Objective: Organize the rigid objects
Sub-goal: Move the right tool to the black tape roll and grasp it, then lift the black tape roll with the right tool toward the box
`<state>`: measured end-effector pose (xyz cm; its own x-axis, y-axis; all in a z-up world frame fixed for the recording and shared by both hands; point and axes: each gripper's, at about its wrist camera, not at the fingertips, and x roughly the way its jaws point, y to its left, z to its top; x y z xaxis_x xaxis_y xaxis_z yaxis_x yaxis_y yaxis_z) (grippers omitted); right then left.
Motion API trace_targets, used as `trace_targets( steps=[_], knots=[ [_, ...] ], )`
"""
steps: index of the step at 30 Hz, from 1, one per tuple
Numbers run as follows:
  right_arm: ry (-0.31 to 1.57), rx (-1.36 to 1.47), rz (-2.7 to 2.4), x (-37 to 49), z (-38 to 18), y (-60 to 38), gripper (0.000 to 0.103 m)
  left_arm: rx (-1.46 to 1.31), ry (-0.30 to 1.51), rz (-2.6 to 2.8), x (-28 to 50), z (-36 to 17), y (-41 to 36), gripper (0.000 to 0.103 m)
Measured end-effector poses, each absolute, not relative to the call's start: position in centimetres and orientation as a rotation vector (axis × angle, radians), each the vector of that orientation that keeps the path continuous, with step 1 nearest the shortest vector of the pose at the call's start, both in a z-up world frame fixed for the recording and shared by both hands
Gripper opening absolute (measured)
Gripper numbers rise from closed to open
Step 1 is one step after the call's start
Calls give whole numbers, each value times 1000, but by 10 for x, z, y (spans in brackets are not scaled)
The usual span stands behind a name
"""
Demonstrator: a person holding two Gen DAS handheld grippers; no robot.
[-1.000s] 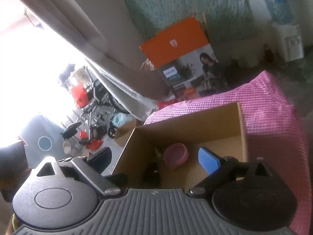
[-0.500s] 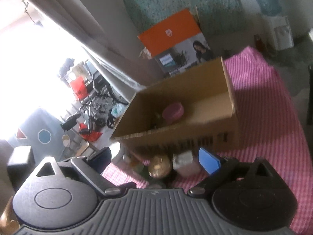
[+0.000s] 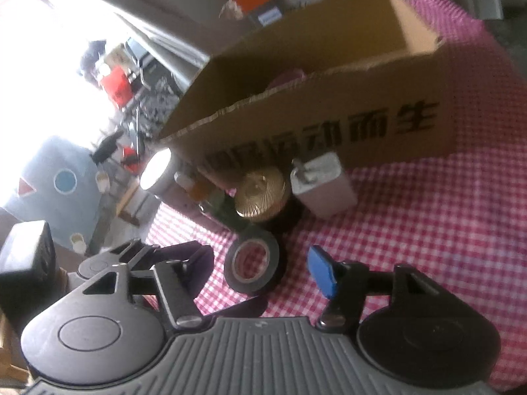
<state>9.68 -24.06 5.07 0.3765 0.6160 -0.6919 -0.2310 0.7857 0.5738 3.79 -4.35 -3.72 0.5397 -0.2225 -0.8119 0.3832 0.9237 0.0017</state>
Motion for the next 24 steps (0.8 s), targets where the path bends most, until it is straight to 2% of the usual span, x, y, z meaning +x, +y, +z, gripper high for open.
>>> trace_targets(
  steps=[2,4,7,9,13,24],
  knots=[
    [1068,389,559,99,46,-233,57,190,947,-370,40,-40,-43,89],
    [1083,369,563,103,41,-227,46,196,958,-374,40,-44,-44,83],
    [1106,342,566,107,34,-219,39,191,976,-387,41,-47,-43,74],
    [1116,327,576,110,31,-215,34,187,966,-392,40,-48,-41,72],
    [1133,309,592,113,26,-209,30,185,956,-403,40,-47,-39,66],
    [1139,323,558,103,25,-229,30,200,944,-489,33,-42,-56,66]
  ],
)
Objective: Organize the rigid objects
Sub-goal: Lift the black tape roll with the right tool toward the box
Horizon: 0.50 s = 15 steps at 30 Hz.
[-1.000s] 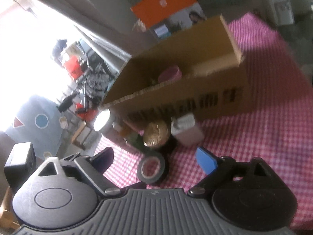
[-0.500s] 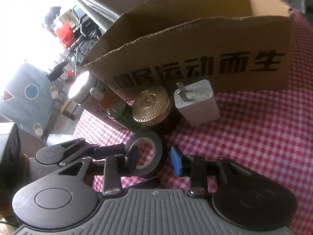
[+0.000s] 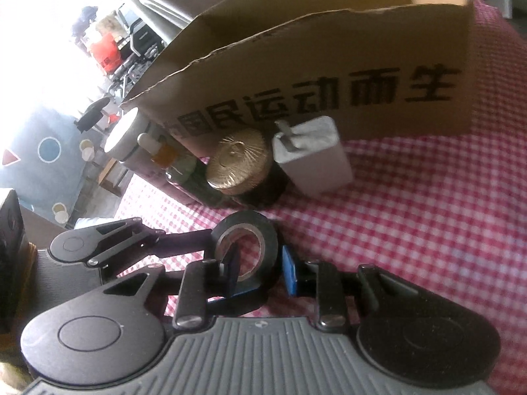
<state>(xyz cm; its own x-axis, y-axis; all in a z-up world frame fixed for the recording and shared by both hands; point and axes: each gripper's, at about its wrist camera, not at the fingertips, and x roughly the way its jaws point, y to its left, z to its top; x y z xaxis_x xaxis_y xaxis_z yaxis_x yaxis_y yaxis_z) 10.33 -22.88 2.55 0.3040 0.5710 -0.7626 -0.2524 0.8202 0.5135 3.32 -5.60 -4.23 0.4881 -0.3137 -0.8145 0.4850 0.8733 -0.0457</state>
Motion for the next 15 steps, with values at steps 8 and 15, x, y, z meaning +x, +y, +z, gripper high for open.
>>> trace_targets(
  steps=[8,15],
  knots=[
    [1132,305,544,93,26,-240,29,238,943,-517,30,-44,-69,66],
    [1110,229,546,92,28,-228,29,262,938,-517,37,-51,-78,66]
  ],
)
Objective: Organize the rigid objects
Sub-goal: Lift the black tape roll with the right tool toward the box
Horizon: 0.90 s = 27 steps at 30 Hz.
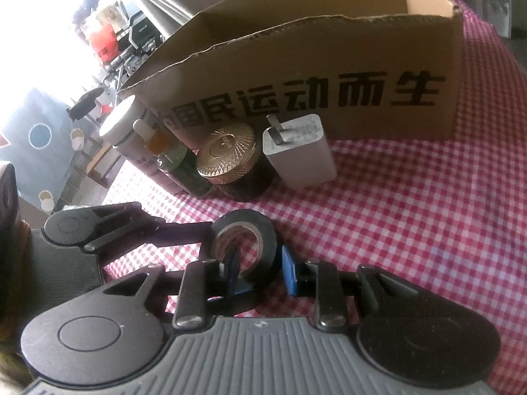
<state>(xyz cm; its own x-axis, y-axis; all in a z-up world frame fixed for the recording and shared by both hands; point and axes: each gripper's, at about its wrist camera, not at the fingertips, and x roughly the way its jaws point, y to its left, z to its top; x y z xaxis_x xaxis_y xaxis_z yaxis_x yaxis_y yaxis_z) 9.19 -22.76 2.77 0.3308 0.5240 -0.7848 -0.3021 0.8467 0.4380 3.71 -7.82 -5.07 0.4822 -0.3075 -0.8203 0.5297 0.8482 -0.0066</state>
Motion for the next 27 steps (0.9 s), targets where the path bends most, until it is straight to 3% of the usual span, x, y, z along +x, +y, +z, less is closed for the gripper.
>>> trace_targets(
  steps=[27],
  knots=[
    [1082,208,533,85,28,-229,28,283,932,-519,44,-54,-82,66]
  ],
)
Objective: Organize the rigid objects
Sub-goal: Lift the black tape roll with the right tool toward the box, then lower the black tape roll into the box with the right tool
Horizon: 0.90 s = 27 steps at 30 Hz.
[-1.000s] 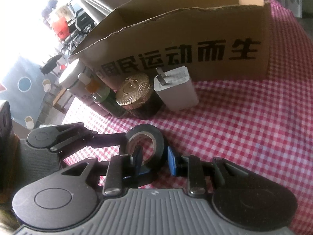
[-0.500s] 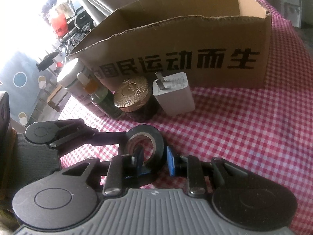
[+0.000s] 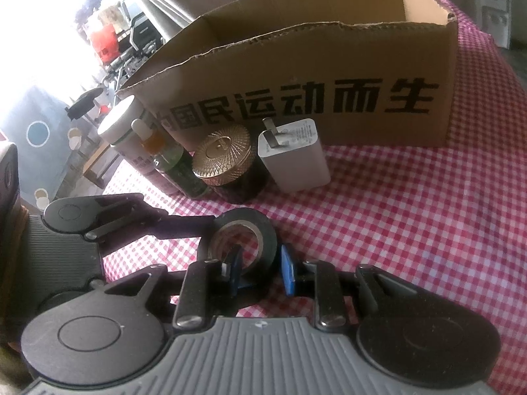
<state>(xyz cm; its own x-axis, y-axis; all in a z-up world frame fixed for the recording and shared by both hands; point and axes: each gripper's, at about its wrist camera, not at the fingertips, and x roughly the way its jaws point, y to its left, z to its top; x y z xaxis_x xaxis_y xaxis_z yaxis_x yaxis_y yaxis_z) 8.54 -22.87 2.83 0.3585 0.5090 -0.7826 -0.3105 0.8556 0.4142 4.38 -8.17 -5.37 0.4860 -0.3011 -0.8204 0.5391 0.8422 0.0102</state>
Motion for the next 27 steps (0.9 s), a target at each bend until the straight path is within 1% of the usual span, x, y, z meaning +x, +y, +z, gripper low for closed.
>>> trace_targets(
  steps=[7,12,18,27],
  knots=[
    [1029,214,524,74,51,-235,28,275,868,-513,35,-33,-80,66],
    [961,202,516,67,77,-240,28,289,789,-500,27,-10,-82,66],
    [886,189,519,73,110,-240,28,294,705,-475,24,20,-83,66],
    [757,145,540,92,161,-236,28,250,604,-424,41,65,-82,66]
  ],
)
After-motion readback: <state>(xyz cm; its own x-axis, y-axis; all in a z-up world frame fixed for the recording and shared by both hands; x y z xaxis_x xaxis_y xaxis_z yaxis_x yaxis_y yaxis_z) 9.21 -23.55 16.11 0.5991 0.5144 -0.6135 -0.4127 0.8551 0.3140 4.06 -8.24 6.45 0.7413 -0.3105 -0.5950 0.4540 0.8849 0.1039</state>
